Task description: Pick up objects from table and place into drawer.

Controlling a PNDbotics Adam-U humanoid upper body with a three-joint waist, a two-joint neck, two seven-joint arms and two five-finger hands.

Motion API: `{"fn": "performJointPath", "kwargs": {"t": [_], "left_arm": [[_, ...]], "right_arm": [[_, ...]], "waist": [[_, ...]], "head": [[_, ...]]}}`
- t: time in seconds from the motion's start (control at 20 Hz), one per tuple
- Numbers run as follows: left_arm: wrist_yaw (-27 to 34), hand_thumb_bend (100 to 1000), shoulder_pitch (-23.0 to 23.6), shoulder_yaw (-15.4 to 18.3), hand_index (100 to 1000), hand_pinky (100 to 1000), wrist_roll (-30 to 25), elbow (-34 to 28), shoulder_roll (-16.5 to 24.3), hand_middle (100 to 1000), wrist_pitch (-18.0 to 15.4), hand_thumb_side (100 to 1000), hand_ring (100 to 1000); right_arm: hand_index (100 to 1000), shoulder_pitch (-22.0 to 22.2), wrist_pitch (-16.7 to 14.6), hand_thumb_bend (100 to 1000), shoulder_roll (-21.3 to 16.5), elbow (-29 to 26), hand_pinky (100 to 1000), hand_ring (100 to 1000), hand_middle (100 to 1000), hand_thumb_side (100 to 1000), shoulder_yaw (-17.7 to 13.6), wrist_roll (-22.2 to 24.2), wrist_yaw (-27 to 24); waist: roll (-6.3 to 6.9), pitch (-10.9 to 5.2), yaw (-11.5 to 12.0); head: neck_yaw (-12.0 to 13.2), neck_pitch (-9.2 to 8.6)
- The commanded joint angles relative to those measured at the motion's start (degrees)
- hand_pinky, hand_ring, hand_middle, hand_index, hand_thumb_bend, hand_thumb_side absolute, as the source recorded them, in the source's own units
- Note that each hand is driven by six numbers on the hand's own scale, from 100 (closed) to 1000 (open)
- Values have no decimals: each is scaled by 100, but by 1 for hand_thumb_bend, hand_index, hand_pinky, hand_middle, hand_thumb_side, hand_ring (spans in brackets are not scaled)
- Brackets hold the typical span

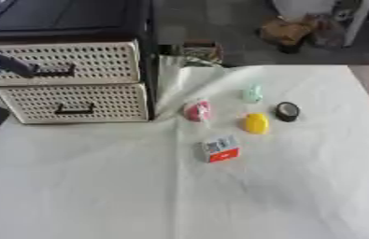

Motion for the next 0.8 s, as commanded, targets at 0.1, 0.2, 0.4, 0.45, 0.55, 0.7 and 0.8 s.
{"fn": "performJointPath", "kwargs": {"t": [0.1,0.2,0.4,0.45,0.55,0.7,0.8], "left_arm": [[-156,105,-283,-22,912,100,-294,-3,41,100,307,408,100],[-243,105,-472,-94,923,100,-437,104,-34,100,439,408,100],[-541,105,-756,-238,925,100,-560,279,-172,100,542,408,100],[-672,105,-803,-266,918,100,-544,308,-202,100,544,408,100],[-947,105,-881,-314,898,100,-478,384,-263,100,536,408,100],[-1347,105,-984,-362,902,100,-305,516,-344,100,528,408,100],[-1595,105,-1031,-397,909,100,-175,579,-394,100,512,408,100]], "right_arm": [[795,-73,-1,434,-130,-94,769,727,536,765,-9,36,-17],[793,-75,0,434,-130,-94,768,727,534,765,-1,51,-20],[792,-77,4,434,-118,-94,768,726,529,765,15,84,-32],[791,-76,8,434,-112,-94,768,725,529,765,17,90,-37],[791,-80,13,434,-103,-94,767,725,528,765,19,100,-45],[791,-87,15,434,-92,-94,767,724,525,765,24,116,-53],[790,-89,19,434,-86,-94,767,724,524,765,22,122,-57]], "waist": [[18,-78,-19],[28,-72,-26],[43,-60,-40],[47,-56,-45],[59,-49,-56],[71,-36,-76],[78,-24,-89]], "head": [[30,-87],[43,-91],[62,-121],[67,-129],[80,-164],[93,-208],[102,-238]]}}
